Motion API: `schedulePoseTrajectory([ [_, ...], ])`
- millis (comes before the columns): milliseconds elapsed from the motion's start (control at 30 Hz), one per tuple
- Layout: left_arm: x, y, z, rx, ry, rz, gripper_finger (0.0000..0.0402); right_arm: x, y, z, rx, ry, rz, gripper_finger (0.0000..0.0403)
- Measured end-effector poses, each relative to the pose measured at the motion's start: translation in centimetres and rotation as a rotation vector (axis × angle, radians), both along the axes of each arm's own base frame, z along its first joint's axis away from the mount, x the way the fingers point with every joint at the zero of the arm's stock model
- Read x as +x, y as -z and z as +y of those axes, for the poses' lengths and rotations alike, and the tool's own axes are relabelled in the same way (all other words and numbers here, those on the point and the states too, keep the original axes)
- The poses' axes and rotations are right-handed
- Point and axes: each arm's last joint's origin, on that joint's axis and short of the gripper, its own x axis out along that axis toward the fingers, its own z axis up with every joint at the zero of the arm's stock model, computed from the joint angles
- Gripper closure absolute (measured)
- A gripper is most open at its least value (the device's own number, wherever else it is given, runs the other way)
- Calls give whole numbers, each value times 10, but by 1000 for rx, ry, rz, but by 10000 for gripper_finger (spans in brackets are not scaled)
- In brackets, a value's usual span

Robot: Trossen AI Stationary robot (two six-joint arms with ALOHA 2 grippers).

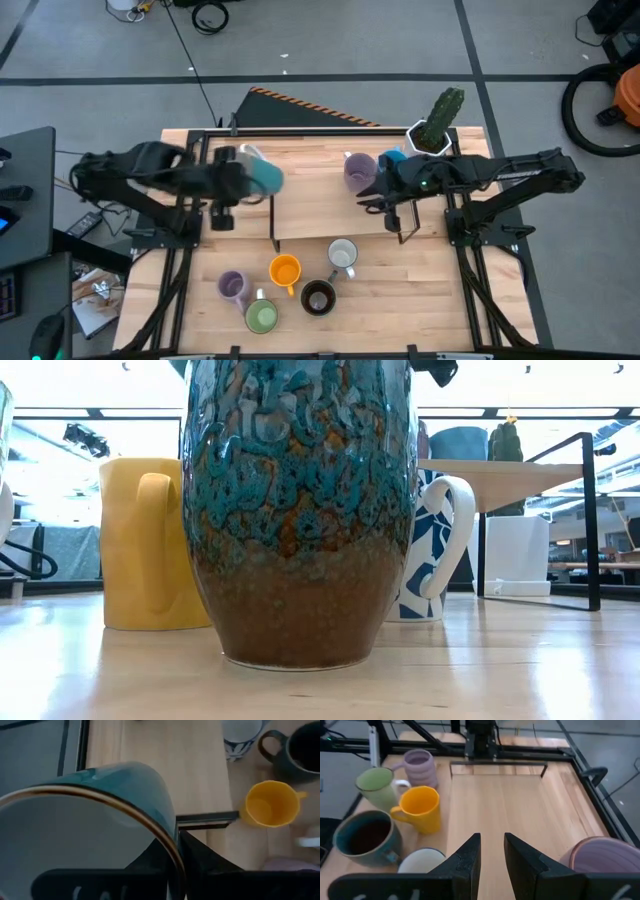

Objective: Place coffee mugs
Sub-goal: Put the light blue cup on the shelf

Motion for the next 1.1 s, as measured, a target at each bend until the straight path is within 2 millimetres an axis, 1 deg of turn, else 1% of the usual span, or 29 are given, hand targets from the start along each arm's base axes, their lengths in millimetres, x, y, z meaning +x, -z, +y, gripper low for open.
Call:
schedulePoseTrajectory([
  [133,32,3,18,17,17,60,369,-15,-9,2,1,-10,-25,312],
  [233,56,10,34,-2,40,114,369,-26,-15,1,2,-12,-41,312],
  [333,80,22,49,-47,79,157,369,-34,-21,0,5,-11,-70,312],
  [400,95,30,57,-70,115,183,369,-37,-22,-1,6,-11,-78,312],
  [533,118,40,68,-76,170,204,369,-39,-20,0,14,-24,-48,312],
  [667,136,46,79,-85,206,219,369,-38,-16,0,16,-32,-15,312],
  [833,151,46,94,-126,218,187,369,-37,-16,0,16,-32,-14,312],
  [933,157,48,99,-152,220,179,369,-37,-16,0,16,-33,-10,312],
  [1100,162,59,100,-187,225,226,369,-38,-14,0,19,-39,7,312],
])
